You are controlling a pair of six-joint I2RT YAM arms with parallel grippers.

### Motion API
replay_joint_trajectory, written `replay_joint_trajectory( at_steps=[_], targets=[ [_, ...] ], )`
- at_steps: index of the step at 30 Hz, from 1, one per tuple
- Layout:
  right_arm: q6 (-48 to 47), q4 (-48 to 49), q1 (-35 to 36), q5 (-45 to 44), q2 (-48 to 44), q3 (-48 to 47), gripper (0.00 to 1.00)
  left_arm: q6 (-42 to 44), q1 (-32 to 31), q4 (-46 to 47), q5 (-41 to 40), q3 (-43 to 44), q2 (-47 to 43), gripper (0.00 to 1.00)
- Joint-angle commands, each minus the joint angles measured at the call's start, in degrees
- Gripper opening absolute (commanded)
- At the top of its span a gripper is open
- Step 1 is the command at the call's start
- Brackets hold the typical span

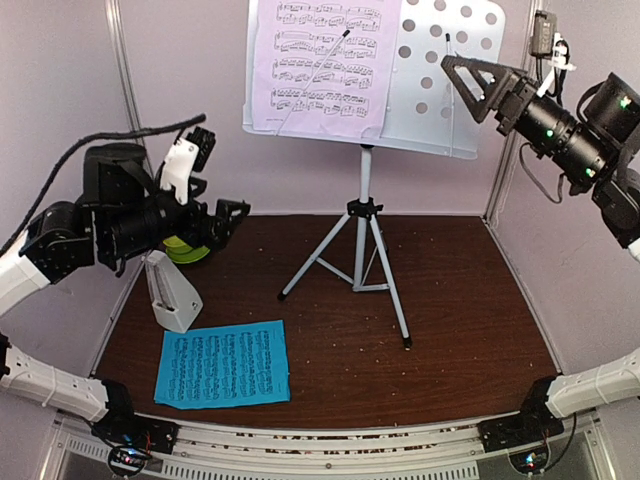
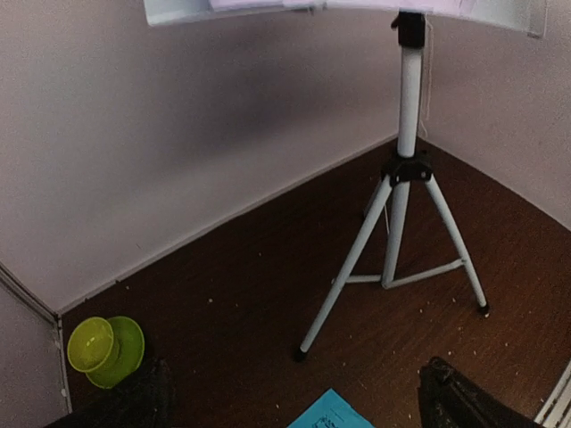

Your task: Set up the instrument practice props

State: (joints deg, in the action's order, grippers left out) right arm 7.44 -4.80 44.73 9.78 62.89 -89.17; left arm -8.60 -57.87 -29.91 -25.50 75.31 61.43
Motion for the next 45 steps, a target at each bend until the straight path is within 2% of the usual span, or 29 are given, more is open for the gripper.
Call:
replay_joint_trajectory(
  at_steps=[1,6,11,16,21,29,32,36,41,45],
  targets=[
    [10.06,-5.92,1.28,-3.2,-4.18,8.77,0.96,-10.88,-0.97,-6.6,1.42,-7.31,-1.1,0.98],
    [16.38,-9.31,2.29,-3.02,-8.0,17.54,0.95,-16.21,-0.93,-7.79,4.64,-18.05,-1.9,0.98],
    [17.14,-15.12,4.73,1.51,-6.67,21.19,0.96,-24.43,-0.93,-7.53,9.12,-28.03,0.19,0.98],
    [19.16,-13.74,7.02,3.04,-6.23,27.18,0.96,-29.68,-0.78,-4.11,16.01,-36.65,3.41,0.98],
    [19.35,-13.33,8.07,2.76,-5.63,31.47,0.95,-30.79,1.05,-0.79,20.78,-40.2,7.61,0.98],
    [18.15,-15.65,8.27,0.9,-6.41,30.84,0.96,-27.76,2.64,3.42,25.41,-36.08,20.26,0.98],
    [15.67,-18.11,8.34,-1.91,-6.97,29.84,0.97,-22.69,2.68,6.59,29.92,-32.81,26.59,0.98],
    [12.5,-21.79,8.2,-4.77,-8.28,28.62,0.99,-15.08,0.97,7.23,34.8,-24.38,34.56,0.98],
    [11.04,-24.05,8.09,-6.12,-9.76,28.66,1.0,-3.46,-4.33,2.82,40.4,-8.4,45.52,0.98],
    [11.47,-24.38,7.95,-6.26,-10.8,29.63,1.0,1.5,-6.34,0.76,44.16,2.24,53.12,0.98]
  ],
)
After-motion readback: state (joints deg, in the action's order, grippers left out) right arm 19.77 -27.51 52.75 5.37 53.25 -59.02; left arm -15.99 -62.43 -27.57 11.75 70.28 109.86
